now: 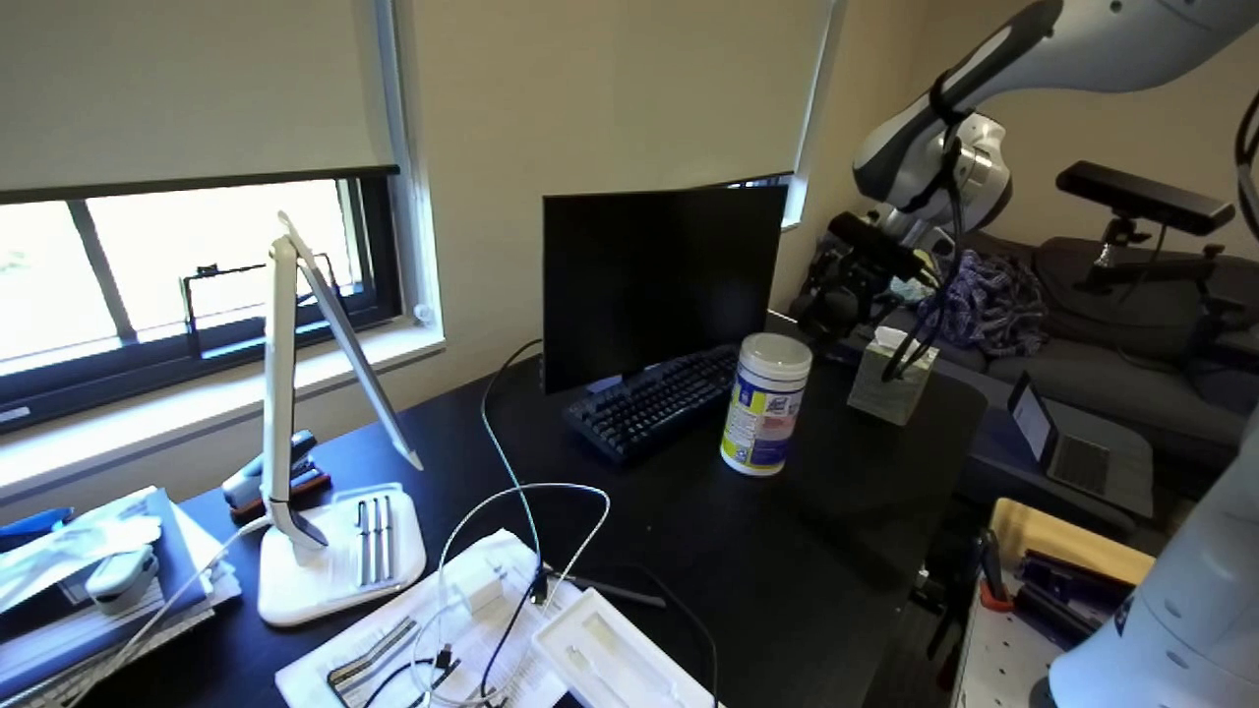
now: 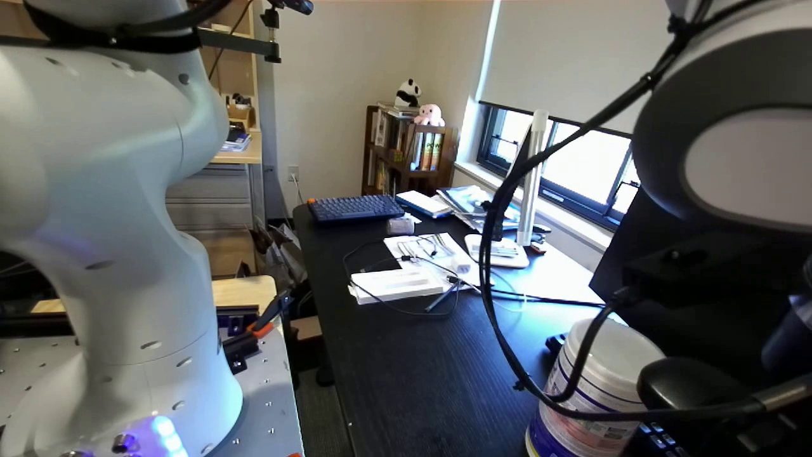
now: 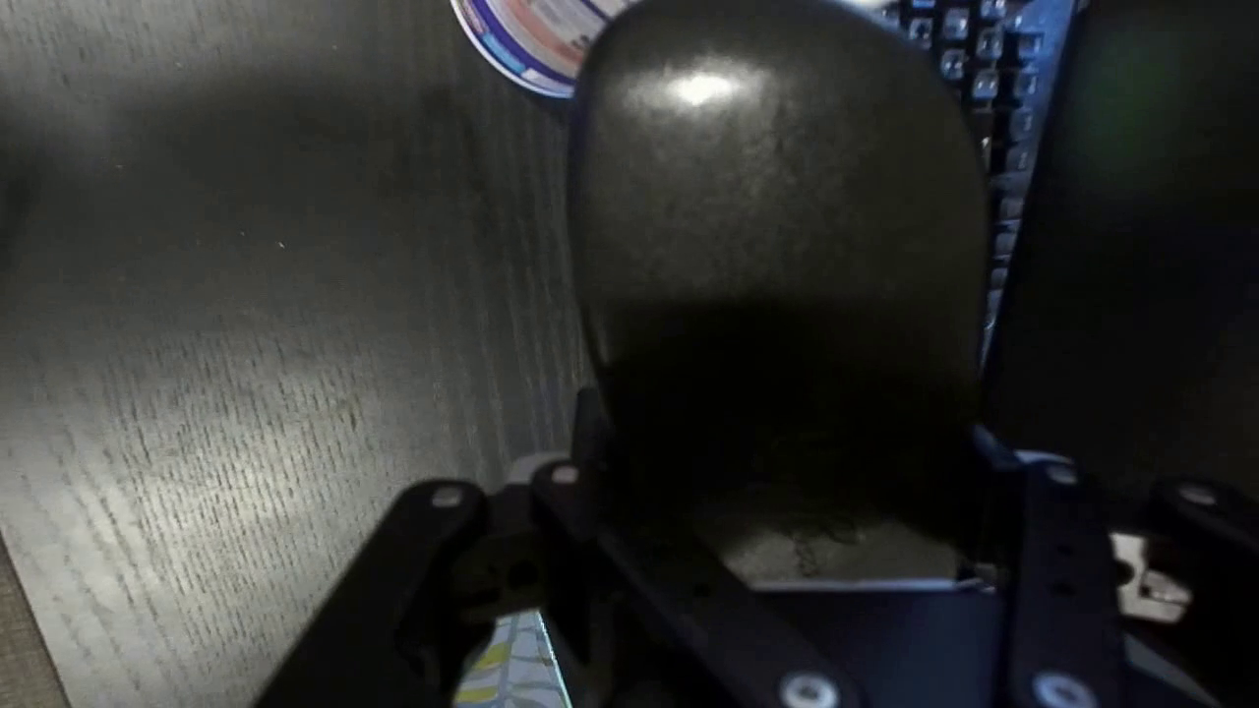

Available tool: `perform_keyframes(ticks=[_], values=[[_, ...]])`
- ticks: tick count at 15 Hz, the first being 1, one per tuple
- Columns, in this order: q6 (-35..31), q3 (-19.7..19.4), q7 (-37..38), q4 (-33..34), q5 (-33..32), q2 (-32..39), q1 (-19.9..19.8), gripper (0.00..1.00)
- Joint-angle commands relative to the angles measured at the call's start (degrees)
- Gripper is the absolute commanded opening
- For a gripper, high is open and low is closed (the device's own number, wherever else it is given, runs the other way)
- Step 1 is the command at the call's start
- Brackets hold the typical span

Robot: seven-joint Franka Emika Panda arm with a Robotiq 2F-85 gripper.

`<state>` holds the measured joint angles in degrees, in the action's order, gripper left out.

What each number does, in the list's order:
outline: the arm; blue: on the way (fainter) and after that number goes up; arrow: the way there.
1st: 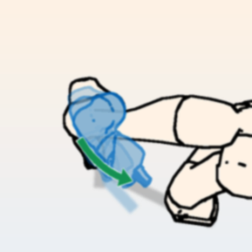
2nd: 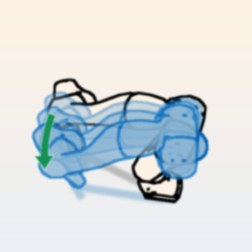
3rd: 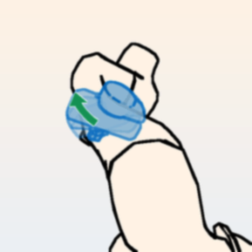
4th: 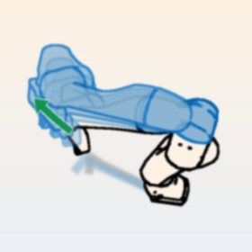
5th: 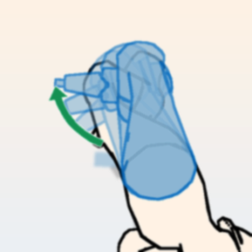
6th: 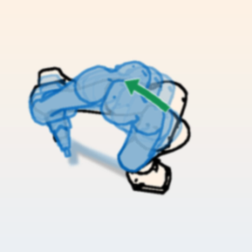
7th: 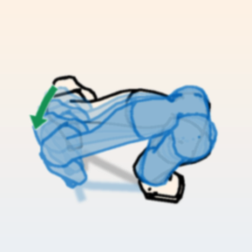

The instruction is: Move the black spectacle case to the left side of the desk

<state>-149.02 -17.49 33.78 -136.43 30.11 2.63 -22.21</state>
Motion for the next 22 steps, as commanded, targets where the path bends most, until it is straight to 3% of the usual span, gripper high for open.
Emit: perform_keyframes(ticks=[1, 6, 7, 8, 9, 13, 14, 15, 18, 22], values=[[-0.72, -0.54, -7.94, -8.92, 3.38, -11.45, 1.31, 0.5], [3.11, -0.65, -16.09, -17.41, 0.05, -22.68, 2.31, 0.5], [4.93, -0.77, -17.72, -18.16, -1.24, -23.34, 2.31, 0.5], [2.94, -0.61, -13.89, -14.97, 0.01, -19.3, 2.15, 0.5], [3.26, -0.59, -14.23, -16.04, -0.11, -20.47, 2.16, 0.75], [3.19, -0.81, -14.22, -15.78, -0.09, -20.09, 2.13, 0.75], [3.19, -0.81, -14.22, -15.77, -0.09, -20.05, 2.15, 0.5], [1.87, -0.25, -13.86, -16.12, -0.6, -19.96, 2.15, 0.5], [10.32, 1.58, -15.33, -15.91, -2.91, -23.35, 4.57, 0.5], [15.84, 8.07, -13.78, -16.33, -3.56, -28.36, 10.52, 0.5]])
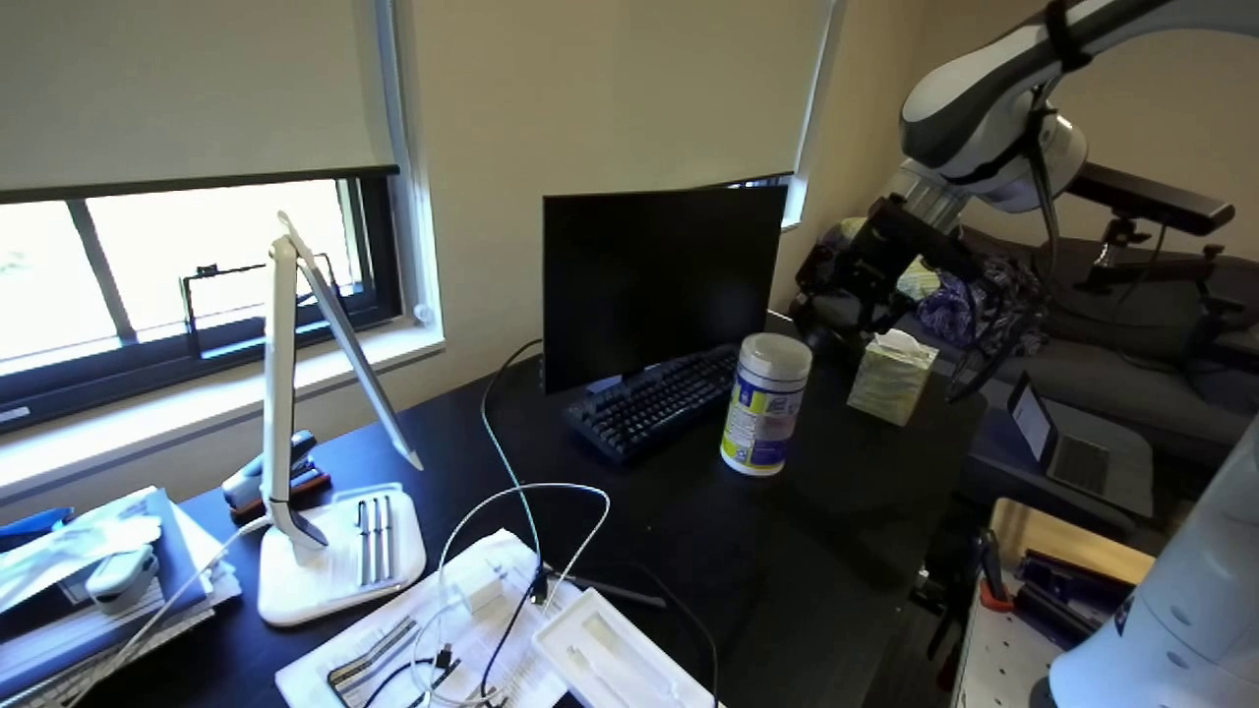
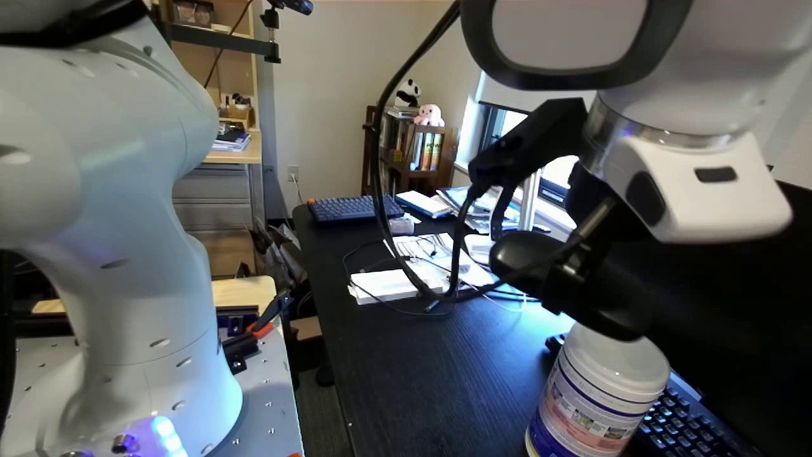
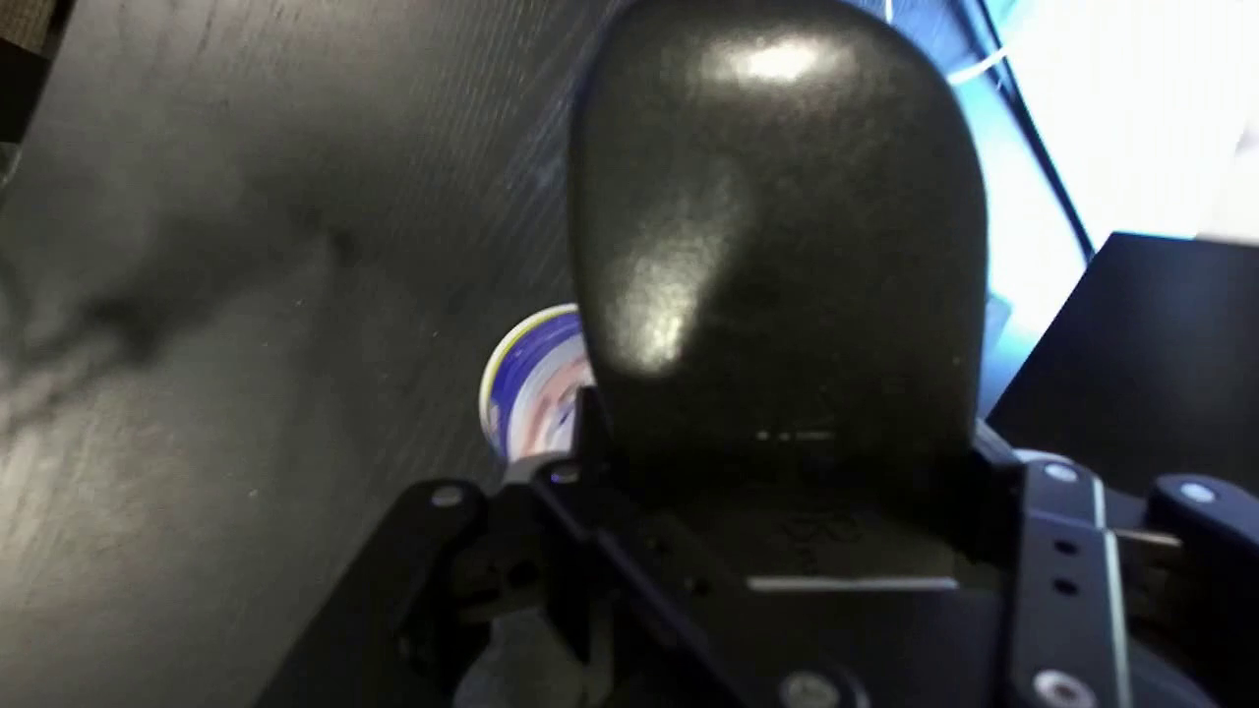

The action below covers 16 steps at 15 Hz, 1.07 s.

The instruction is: Move the black spectacle case to the left side of the desk

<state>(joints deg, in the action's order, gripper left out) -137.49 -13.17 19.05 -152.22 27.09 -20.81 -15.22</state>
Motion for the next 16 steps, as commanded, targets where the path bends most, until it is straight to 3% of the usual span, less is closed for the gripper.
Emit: perform_keyframes(ticks=[1, 4, 5, 7, 8, 12, 16], values=[[6.5, 5.15, 0.93, -0.19, -0.37, -5.68, 5.22, 0.5], [7.95, 8.68, -2.1, 0.34, -0.21, -7.09, 10.05, 0.5], [6.61, 7.74, 0.05, 0.12, -0.03, -5.55, 8.45, 0.75], [6.65, 9.18, 0.02, 0.12, 0.01, -6.46, 10.4, 0.75], [6.65, 9.25, -0.06, 0.12, 0.01, -6.57, 10.53, 0.5], [7.45, 8.01, -4.72, -0.04, -0.14, -3.21, 11.68, 0.5], [4.68, 11.72, -9.89, -1.58, -0.94, 0.46, 16.25, 0.5]])
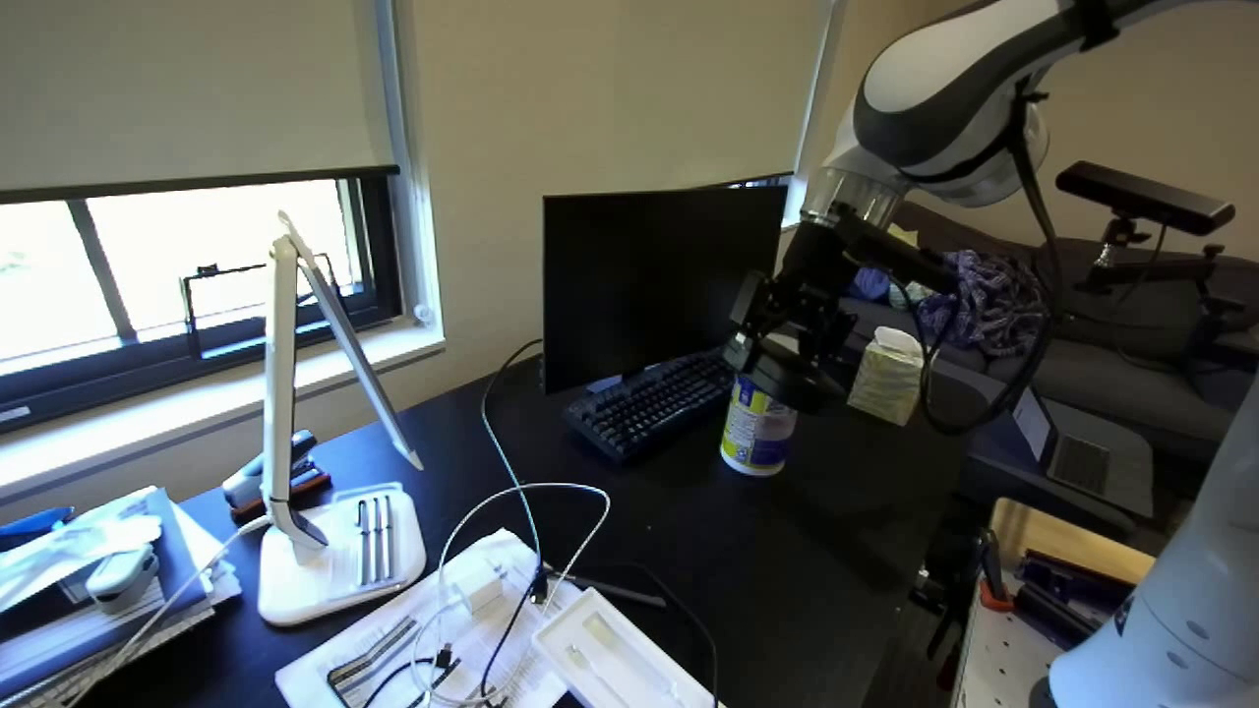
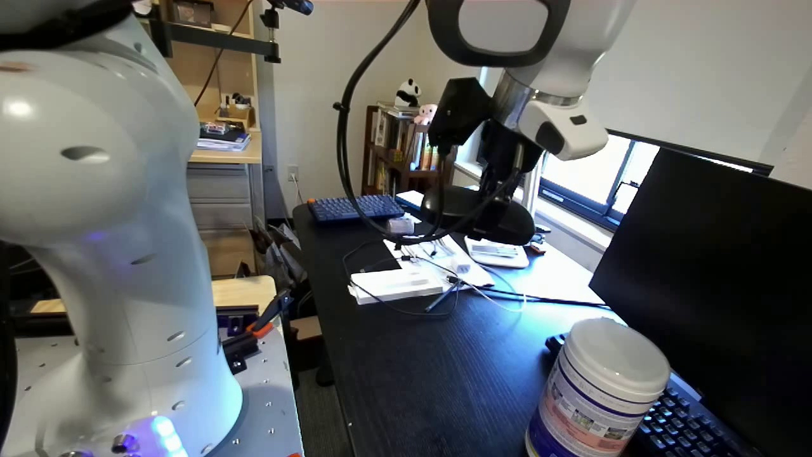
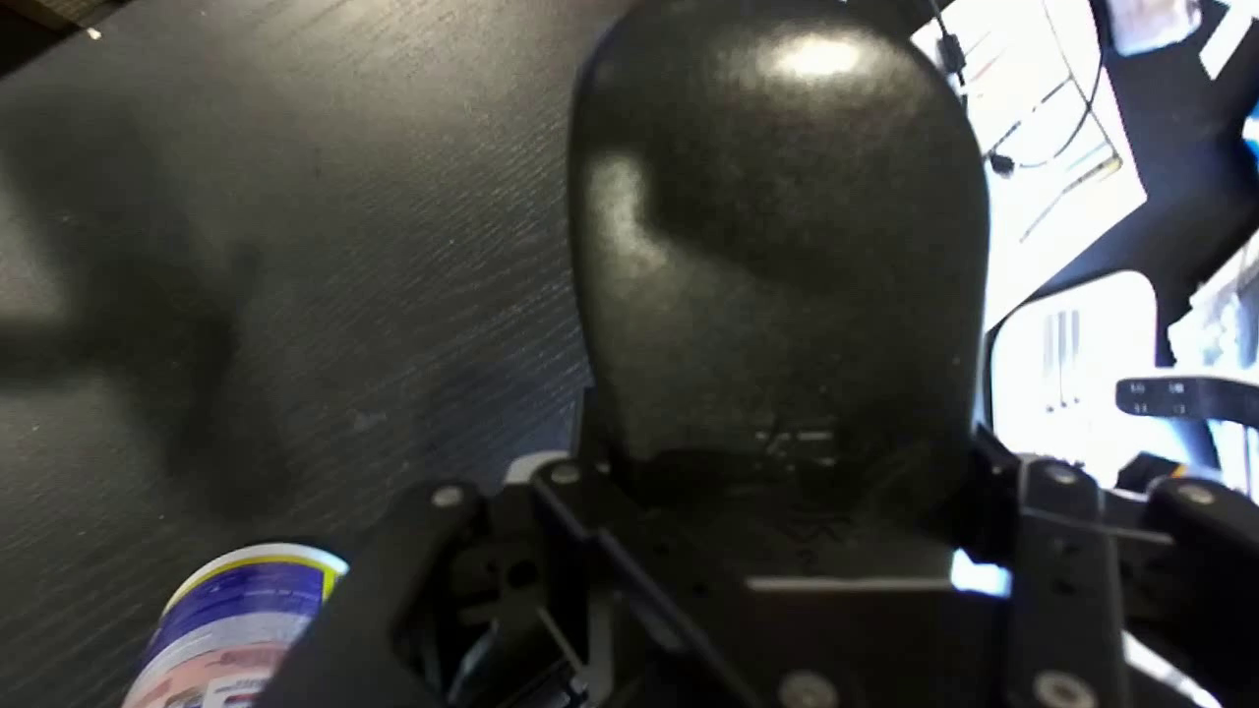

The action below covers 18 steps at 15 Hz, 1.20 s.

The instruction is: Move the black spectacle case to the left side of the desk

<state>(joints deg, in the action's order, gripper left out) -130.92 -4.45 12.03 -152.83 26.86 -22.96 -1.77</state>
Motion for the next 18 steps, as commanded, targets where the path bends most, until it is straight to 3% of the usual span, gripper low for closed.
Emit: perform_keyframes(ticks=[1, 4, 6, 7, 8, 9, 10, 14, 18], values=[[-2.24, 4.09, -3.44, -1.53, -0.69, 3.59, 4.18, 0.5], [-5.25, 8.16, -3.95, -2.66, -3.21, 6.74, 7.16, 0.5], [1.24, 6.32, -7.43, -0.86, -3.25, 6.43, 7.66, 0.5], [-2.3, 7.77, -3.43, -2.22, -2.54, 6.55, 7.93, 0.5], [-2.0, 7.81, -3.65, -2.15, -2.52, 6.78, 8.06, 0.75], [-2.04, 7.76, -3.65, -2.15, -2.52, 6.81, 8.01, 0.75], [-2.04, 7.7, -3.65, -2.15, -2.52, 6.81, 7.94, 0.5], [-7.88, 10.08, -7.08, -0.12, -0.9, 11.1, 11.46, 0.5], [-14.66, 14.88, -5.98, 3.65, -3.68, 20.56, 15.49, 0.5]])
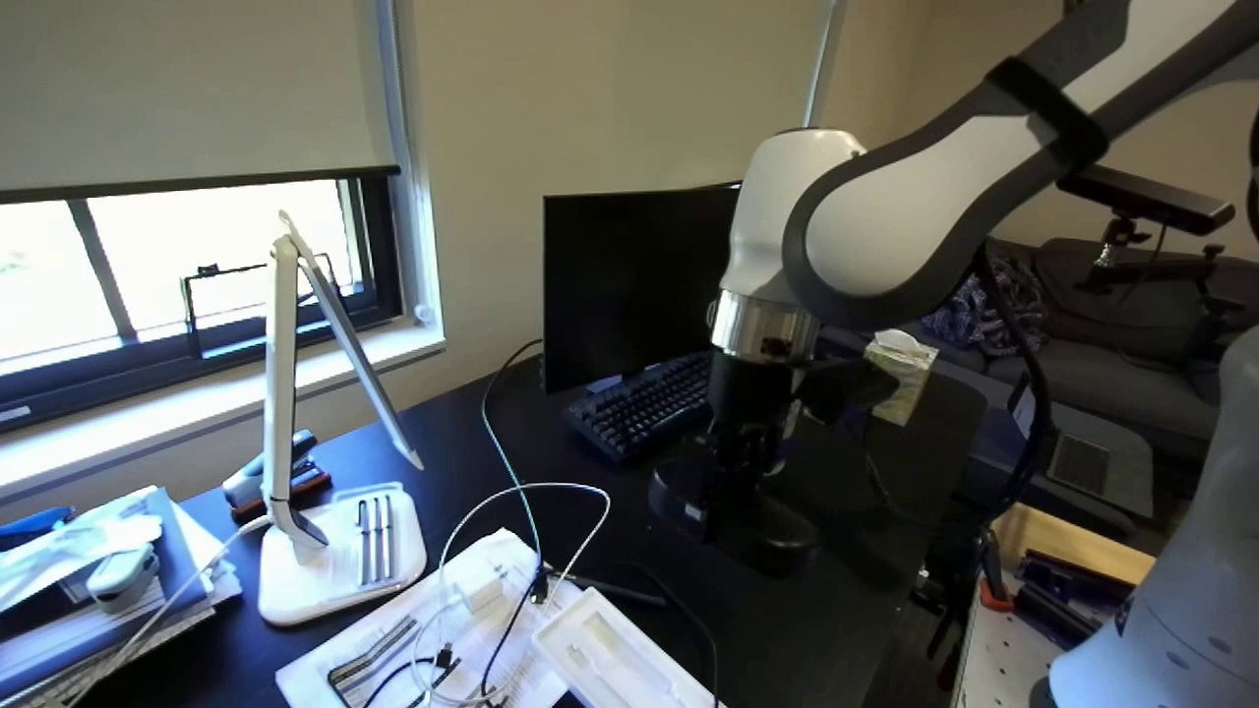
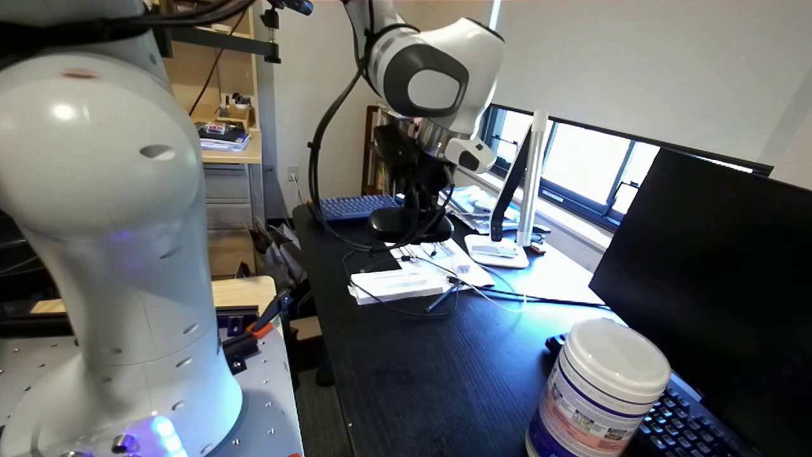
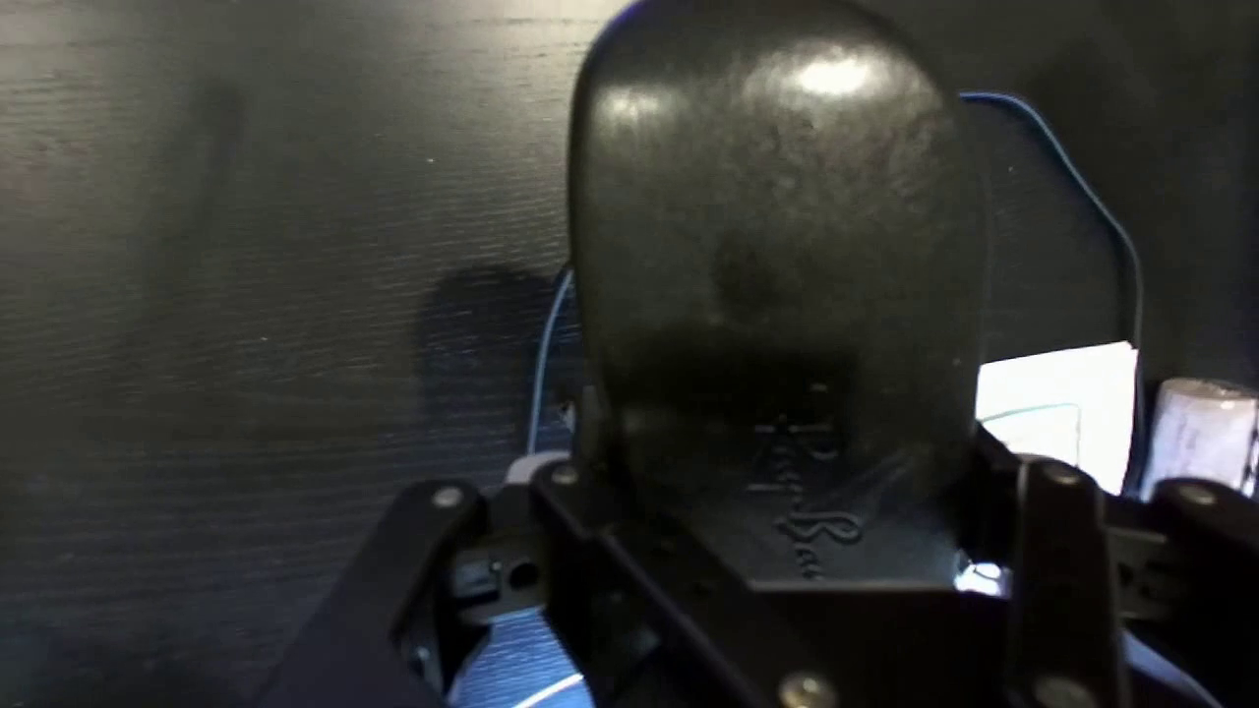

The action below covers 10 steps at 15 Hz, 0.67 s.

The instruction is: Move the black spectacle case to the left side of the desk

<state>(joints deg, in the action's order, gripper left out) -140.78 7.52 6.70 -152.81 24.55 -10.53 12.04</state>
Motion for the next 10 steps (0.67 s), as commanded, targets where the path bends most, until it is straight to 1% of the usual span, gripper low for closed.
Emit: perform_keyframes(ticks=[1, 3, 4, 6, 8, 10], values=[[-7.09, 3.88, 0.27, 4.4, -2.76, 10.52, 2.03, 0.5], [-12.95, 4.93, 2.19, 5.98, -4.57, 16.01, 2.29, 0.5], [-16.83, 4.99, 4.68, 6.55, -5.71, 18.75, 2.24, 0.5], [-22.43, 4.53, 5.79, 8.26, -6.25, 24.3, 2.22, 0.5], [-26.2, 4.0, 7.18, 10.53, -7.96, 29.21, 3.01, 0.5], [-28.85, 4.43, 6.99, 12.48, -8.32, 33.17, 3.44, 0.5]])
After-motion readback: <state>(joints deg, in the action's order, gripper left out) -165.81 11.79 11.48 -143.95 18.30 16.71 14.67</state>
